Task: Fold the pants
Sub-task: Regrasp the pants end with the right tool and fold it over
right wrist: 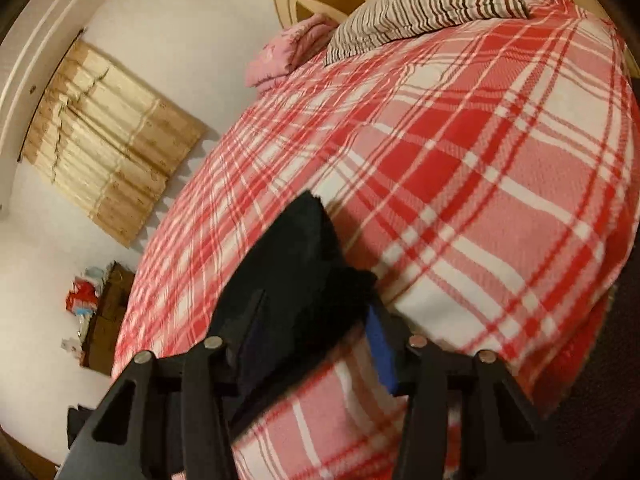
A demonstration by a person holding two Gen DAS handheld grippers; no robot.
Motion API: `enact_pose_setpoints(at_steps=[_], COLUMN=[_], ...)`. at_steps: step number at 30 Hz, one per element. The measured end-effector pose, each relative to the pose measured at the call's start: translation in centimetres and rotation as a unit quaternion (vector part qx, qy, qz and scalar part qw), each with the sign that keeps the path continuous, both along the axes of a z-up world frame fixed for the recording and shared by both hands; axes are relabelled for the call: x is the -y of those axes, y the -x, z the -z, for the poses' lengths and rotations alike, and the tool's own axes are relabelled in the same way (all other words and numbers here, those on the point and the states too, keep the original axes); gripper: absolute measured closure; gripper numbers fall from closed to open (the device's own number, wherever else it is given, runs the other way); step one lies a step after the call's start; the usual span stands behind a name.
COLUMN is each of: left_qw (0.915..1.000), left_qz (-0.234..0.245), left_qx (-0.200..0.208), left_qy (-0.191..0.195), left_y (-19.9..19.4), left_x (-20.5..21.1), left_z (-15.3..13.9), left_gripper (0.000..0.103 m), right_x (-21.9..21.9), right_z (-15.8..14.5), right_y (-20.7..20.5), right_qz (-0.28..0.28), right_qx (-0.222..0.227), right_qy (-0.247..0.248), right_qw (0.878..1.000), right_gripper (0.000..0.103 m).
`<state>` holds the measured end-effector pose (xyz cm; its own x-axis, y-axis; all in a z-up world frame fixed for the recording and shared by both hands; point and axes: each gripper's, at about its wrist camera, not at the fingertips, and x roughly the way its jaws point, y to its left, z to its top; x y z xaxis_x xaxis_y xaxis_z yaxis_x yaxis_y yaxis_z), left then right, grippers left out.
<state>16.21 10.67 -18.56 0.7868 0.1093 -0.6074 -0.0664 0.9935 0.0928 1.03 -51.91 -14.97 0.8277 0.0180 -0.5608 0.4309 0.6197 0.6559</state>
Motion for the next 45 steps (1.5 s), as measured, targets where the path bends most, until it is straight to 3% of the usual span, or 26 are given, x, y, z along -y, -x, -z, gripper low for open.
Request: enact_pose_setpoints(at_steps=[2, 5, 9, 15, 21, 32, 45], left_qw=[1.0, 0.9999, 0.9997, 0.9993, 0.9993, 0.9993, 0.9993], left_qz=[-0.002, -0.011, -0.022, -0.034, -0.035, -0.033, -0.033], left_qx=[0.004, 0.01, 0.014, 0.013, 0.013, 0.012, 0.012], left_qy=[0.0, -0.002, 0.003, 0.006, 0.003, -0.009, -0.014], left_y=[0.0, 0.0, -0.1, -0.2, -0.3, -0.4, -0.4], left_x=[-0.2, -0.6, -1.3, -2.3, -2.5, -2.8, -2.7], left_z=[-0.2, -0.2, -0.6, -0.8, -0.8, -0.5, -0.3], left_gripper=[0.001, 0.001, 0.001, 0.002, 0.001, 0.001, 0.001], right_x=[-0.2, -0.5, -0.6, -3.2, -7.2, -12.7, -17.8], right_z=[-0.2, -0.2, -0.3, -2.6, -5.3, -8.0, -8.2], right_y=[0.1, 0.6, 0.1, 0.0, -0.7, -3.1, -5.2], right_qz=[-0.004, 0.009, 0.003, -0.028, -0.067, -0.138, -0.206], right_qx=[0.004, 0.003, 0.009, 0.04, 0.07, 0.112, 0.136], right_qy=[0.007, 0.022, 0.04, 0.11, 0.182, 0.222, 0.229], right_qw=[1.0, 1.0, 0.999, 0.993, 0.978, 0.959, 0.942], right_gripper=[0.052, 0.074, 0.085, 0.087, 0.087, 0.088, 0.088])
